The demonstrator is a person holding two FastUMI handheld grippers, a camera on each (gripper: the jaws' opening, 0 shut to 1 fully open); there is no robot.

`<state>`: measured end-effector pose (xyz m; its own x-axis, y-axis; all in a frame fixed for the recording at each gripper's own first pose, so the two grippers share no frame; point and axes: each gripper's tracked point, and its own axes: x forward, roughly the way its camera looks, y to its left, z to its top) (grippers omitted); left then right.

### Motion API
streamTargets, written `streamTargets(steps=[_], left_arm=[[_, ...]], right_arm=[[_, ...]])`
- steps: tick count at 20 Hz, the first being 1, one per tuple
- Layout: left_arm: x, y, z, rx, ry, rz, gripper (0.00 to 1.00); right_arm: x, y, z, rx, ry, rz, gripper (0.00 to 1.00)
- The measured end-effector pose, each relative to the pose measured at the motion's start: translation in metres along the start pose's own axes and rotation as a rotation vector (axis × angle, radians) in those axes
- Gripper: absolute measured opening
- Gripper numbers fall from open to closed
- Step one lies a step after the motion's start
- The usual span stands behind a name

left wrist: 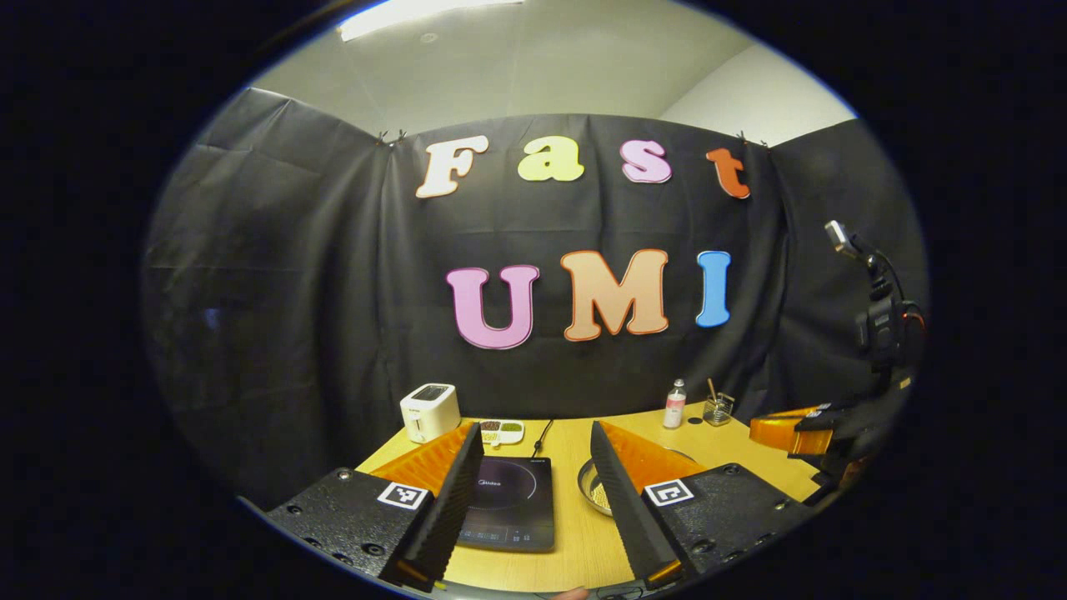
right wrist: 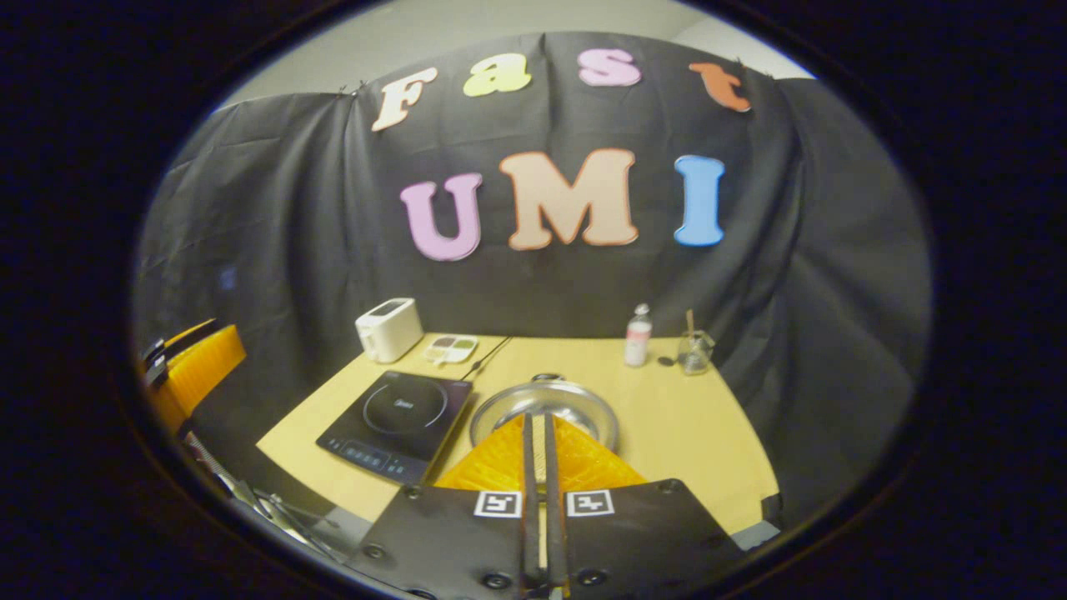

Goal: First push the handle of the pot to place it horizontally, then grasp the pot with both hands and set it on the induction cooktop.

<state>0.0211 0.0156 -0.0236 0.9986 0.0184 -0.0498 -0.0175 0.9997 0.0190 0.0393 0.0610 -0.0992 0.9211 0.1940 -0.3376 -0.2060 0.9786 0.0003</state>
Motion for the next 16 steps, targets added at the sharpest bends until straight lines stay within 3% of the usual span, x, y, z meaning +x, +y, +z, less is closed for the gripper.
streamTargets(steps=[3,9,16], left_arm=[[0.017,0.001,-0.004,0.015,0.034,0.035,0.8],[0.053,-0.001,-0.007,0.068,0.082,0.109,0.8],[0.063,0.004,-0.029,0.034,0.184,0.206,0.8]], right_arm=[[0.027,0.009,-0.015,-0.045,0.056,0.087,0.03],[0.076,0.016,-0.056,0.028,0.179,0.218,0.03],[0.106,0.02,-0.105,0.037,0.321,0.299,0.0]])
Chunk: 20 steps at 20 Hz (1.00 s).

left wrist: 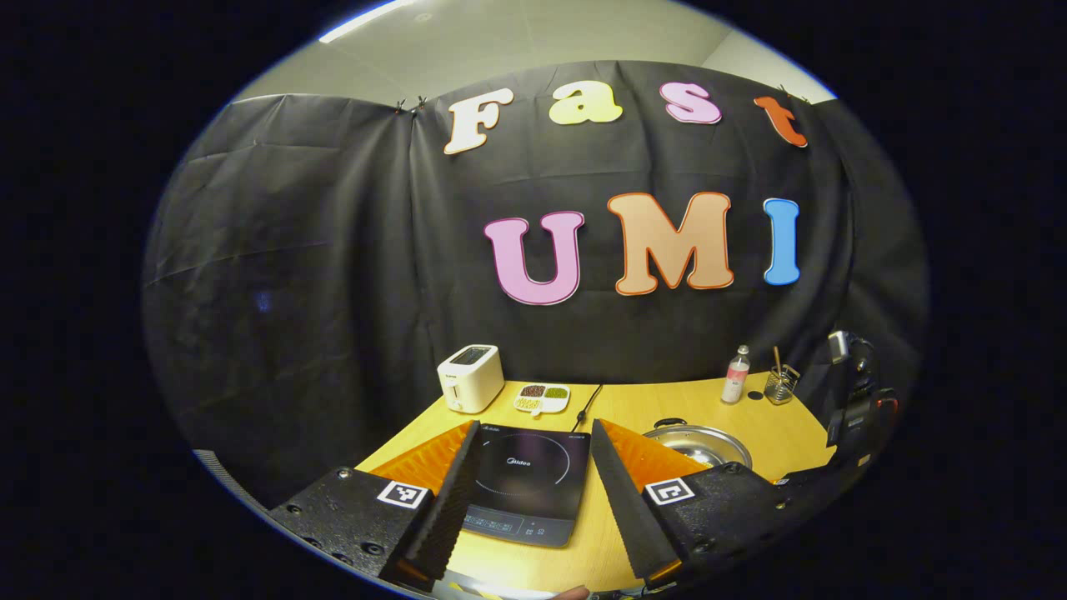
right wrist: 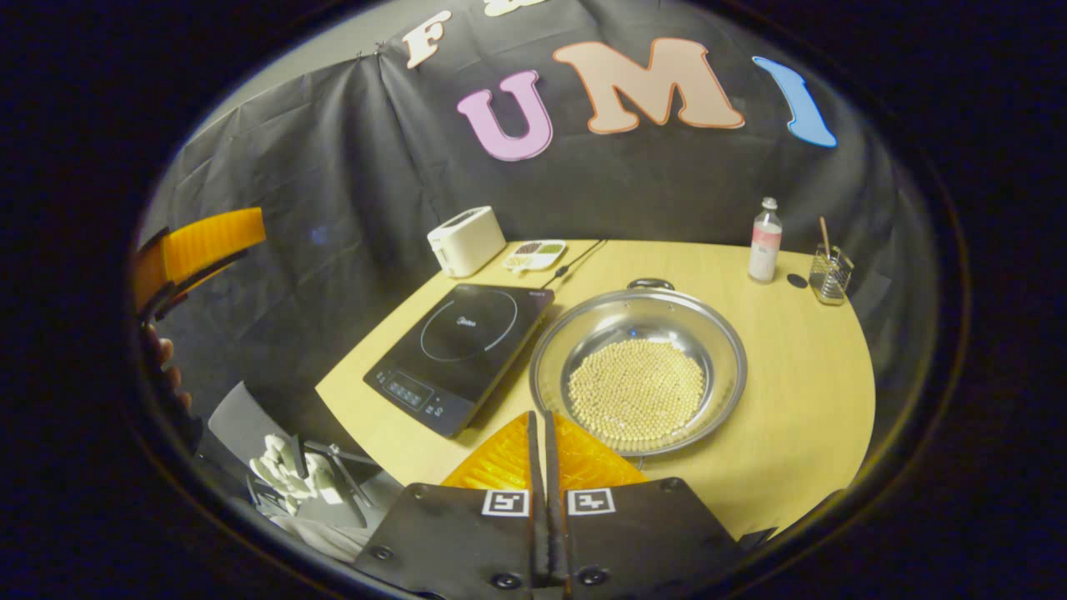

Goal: First push the handle of the pot to place it horizontally, then grasp the pot with both hands and set it on the induction cooktop.

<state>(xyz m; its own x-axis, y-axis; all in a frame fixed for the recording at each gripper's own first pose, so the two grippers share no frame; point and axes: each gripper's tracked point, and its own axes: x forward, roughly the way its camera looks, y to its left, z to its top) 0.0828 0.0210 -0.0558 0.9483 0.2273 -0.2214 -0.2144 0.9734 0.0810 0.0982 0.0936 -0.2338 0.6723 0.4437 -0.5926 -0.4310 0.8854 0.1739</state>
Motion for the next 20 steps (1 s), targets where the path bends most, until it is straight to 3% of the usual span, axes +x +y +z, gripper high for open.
streamTargets(steps=[10,16,20], left_arm=[[0.054,0.03,0.003,-0.031,-0.016,-0.042,0.8],[0.1,0.057,-0.003,-0.036,-0.019,-0.133,0.8],[0.127,0.053,-0.018,-0.068,0.016,-0.246,0.82]], right_arm=[[0.049,0.006,-0.039,0.069,0.175,-0.062,0.03],[0.087,0.007,-0.068,0.119,0.3,-0.165,0.03],[0.105,0.003,-0.08,0.196,0.351,-0.234,0.03]])
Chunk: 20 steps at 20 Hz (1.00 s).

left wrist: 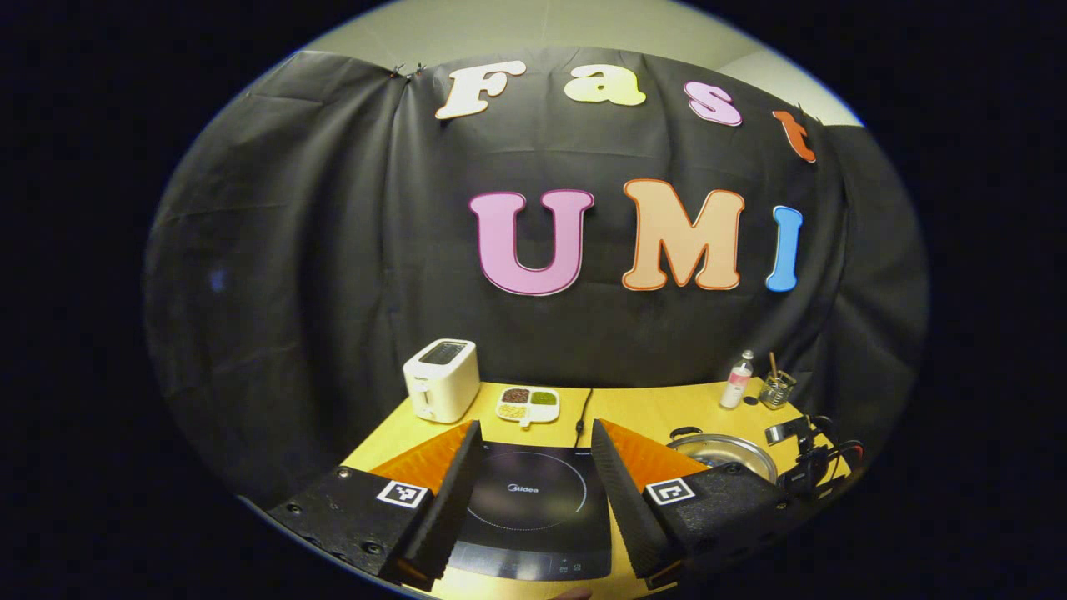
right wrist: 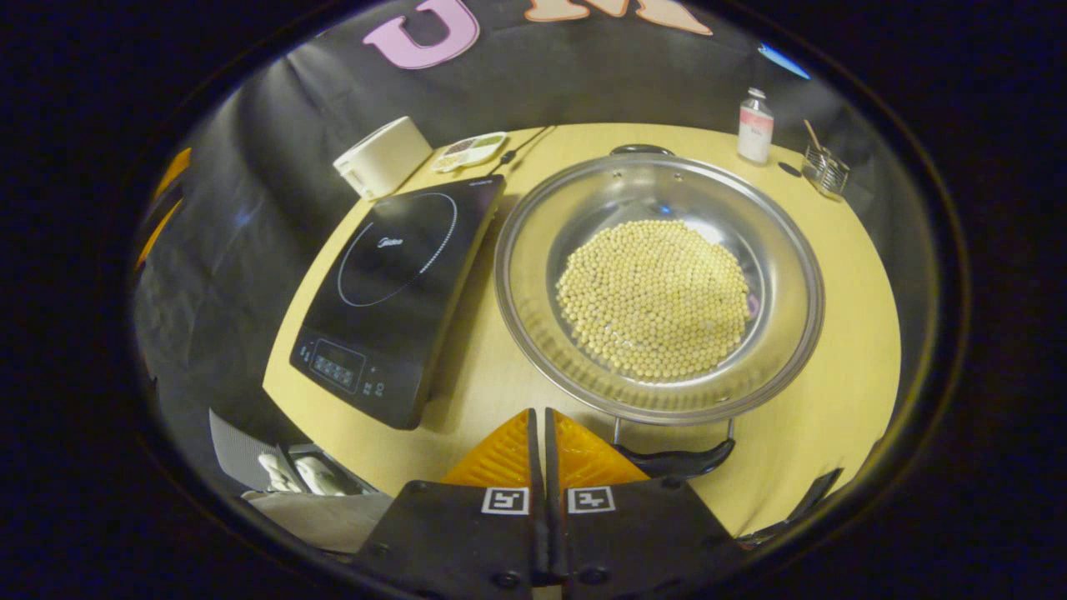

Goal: First push the handle of the pot to place it horizontally, then grasp the pot with both hands and set it on the induction cooktop.

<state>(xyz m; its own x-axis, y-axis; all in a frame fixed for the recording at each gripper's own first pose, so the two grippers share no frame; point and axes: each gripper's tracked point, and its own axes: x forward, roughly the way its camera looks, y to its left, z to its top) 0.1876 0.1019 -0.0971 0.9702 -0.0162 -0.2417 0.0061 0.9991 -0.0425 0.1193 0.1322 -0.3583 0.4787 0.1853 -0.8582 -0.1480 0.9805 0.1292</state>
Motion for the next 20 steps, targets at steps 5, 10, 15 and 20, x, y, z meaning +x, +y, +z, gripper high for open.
streamTargets(steps=[5,10,15,20], left_arm=[[0.019,0.0,0.0,0.03,-0.002,-0.097,0.83],[0.02,-0.001,-0.013,0.003,0.035,-0.135,0.83],[0.023,-0.01,-0.015,0.006,0.045,-0.145,0.83],[0.024,-0.033,-0.021,0.007,0.075,-0.119,0.83]], right_arm=[[0.011,-0.02,-0.007,0.094,0.04,-0.076,0.02],[0.007,-0.04,-0.012,0.127,0.057,-0.132,0.03],[0.008,-0.059,-0.015,0.159,0.064,-0.149,0.03],[0.006,-0.091,-0.016,0.174,0.07,-0.124,0.03]])
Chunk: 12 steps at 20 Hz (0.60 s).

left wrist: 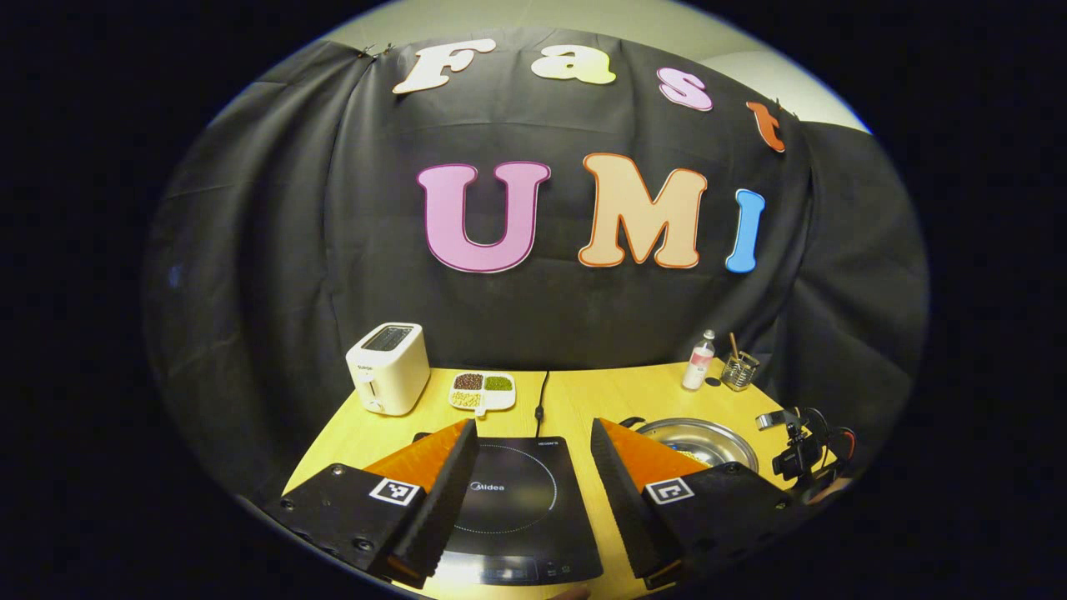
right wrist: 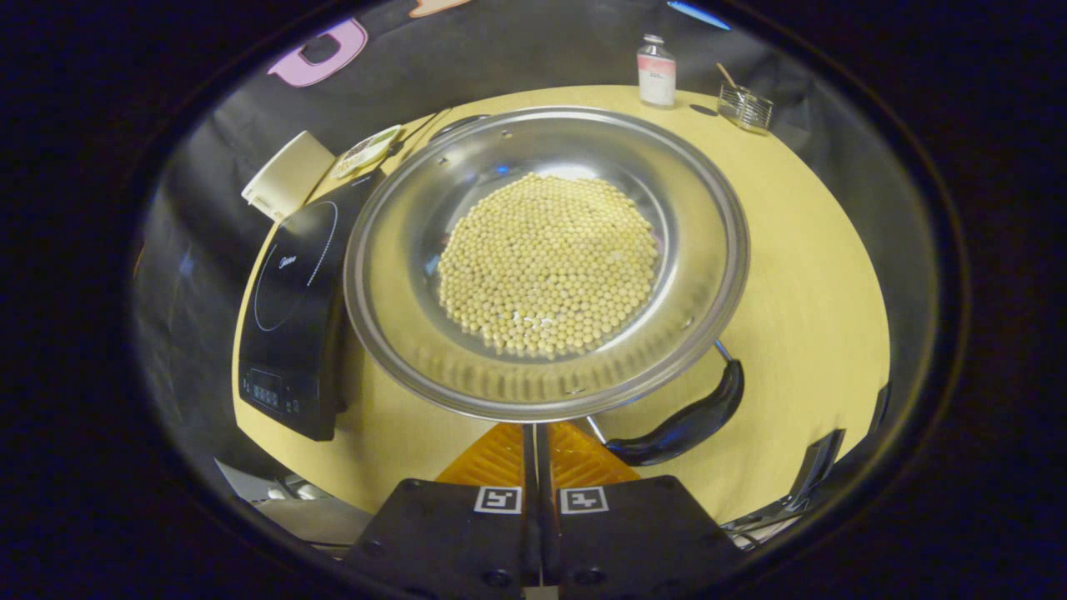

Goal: First push the handle of the pot to place it horizontally, then grasp the pot with both hands and set it on the induction cooktop.

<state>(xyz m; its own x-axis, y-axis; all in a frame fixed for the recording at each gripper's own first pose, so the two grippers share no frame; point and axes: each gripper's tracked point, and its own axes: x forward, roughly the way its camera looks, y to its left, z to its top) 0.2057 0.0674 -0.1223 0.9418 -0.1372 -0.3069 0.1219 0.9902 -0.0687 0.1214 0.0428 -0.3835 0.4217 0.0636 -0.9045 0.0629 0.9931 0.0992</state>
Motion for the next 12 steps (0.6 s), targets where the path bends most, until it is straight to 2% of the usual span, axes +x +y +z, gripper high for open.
streamTargets(steps=[3,9,10,12], left_arm=[[0.002,-0.021,-0.005,0.01,0.028,0.029,0.83],[-0.005,-0.051,-0.008,0.003,0.055,0.136,0.83],[-0.007,-0.055,-0.009,0.001,0.059,0.155,0.84],[-0.012,-0.064,-0.009,0.006,0.067,0.192,0.84]], right_arm=[[-0.001,-0.021,0.005,-0.031,-0.004,0.03,0.03],[0.002,-0.052,0.015,-0.09,0.006,0.112,0.03],[0.002,-0.057,0.019,-0.108,0.001,0.124,0.0],[0.002,-0.068,0.023,-0.142,-0.003,0.144,0.03]])
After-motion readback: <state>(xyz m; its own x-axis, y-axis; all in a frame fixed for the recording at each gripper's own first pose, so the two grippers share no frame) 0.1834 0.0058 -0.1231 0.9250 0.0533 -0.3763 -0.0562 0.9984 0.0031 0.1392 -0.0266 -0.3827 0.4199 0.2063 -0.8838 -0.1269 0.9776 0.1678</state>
